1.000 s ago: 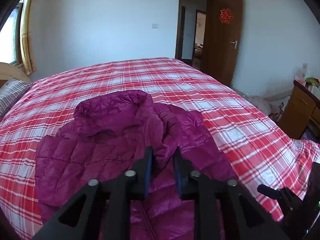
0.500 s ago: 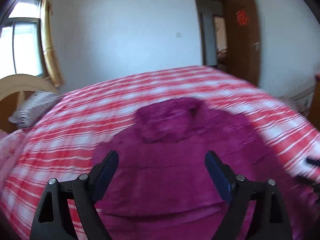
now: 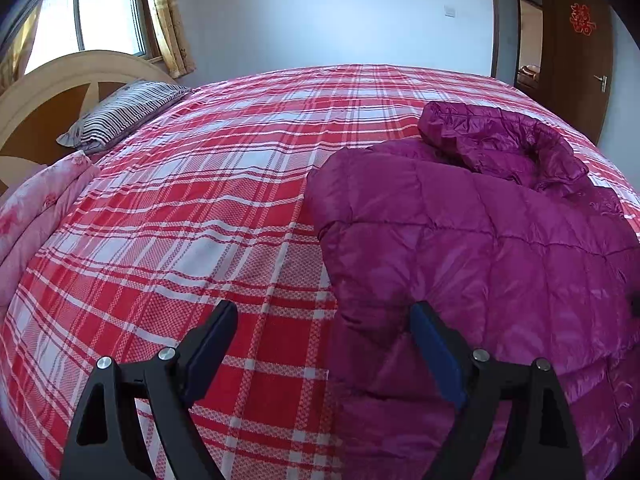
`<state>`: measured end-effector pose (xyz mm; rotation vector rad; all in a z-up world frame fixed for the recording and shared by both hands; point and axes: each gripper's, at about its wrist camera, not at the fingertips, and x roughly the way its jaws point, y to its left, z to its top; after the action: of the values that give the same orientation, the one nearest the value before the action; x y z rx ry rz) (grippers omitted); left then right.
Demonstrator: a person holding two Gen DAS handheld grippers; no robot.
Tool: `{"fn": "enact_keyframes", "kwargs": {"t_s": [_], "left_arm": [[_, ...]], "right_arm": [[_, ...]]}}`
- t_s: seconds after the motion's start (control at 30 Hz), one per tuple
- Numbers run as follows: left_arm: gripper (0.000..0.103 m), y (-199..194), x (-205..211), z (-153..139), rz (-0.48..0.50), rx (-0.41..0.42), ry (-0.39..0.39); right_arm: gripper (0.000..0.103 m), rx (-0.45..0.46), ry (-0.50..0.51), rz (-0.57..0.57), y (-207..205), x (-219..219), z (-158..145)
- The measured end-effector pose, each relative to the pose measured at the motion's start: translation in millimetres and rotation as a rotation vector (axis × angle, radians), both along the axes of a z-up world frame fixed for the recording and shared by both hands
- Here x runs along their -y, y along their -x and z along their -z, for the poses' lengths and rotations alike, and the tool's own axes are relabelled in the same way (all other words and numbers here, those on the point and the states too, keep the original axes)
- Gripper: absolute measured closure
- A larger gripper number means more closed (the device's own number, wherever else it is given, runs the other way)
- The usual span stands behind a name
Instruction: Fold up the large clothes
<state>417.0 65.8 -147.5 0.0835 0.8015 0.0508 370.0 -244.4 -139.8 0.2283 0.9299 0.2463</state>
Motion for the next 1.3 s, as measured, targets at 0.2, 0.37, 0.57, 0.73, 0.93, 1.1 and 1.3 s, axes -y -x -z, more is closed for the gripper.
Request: {"fn": "enact_keyframes", "kwargs": {"t_s": [0.2, 0.37, 0.57, 0.73, 0.93, 1.1, 1.3], "left_arm": [[0.015, -6, 3, -13, -0.012, 0.020, 0.016], [0.015, -12, 18, -27, 0.008, 0.052, 0.010], [0.015, -37, 35, -33, 0.008, 0.089, -0.005], [0.015, -61, 45, 1, -0.012, 0.003, -0.015], [0.004, -67, 28, 28, -0.034, -0.043, 0.105], [0.001, -72, 18, 38, -0.048, -0.087, 0.194], [0.001, -71, 24, 40, -0.049, -0.086, 0.167]], "right_arm": [[0.082, 0.057, 0.191, 0.048, -4, 3, -8], [0.011, 0.017, 0.262, 0.118, -8, 14, -3], [0.021, 0.199, 0.200, 0.100, 1, 2, -45], [0.026, 0.129, 0.144, 0.016, -40, -29, -16], [0.019, 0.044, 0.175, 0.046, -58, -16, 34], [0.018, 0.048, 0.211, 0.041, -57, -19, 37], [0.018, 0.049, 0.235, 0.041, -54, -19, 40]]}}
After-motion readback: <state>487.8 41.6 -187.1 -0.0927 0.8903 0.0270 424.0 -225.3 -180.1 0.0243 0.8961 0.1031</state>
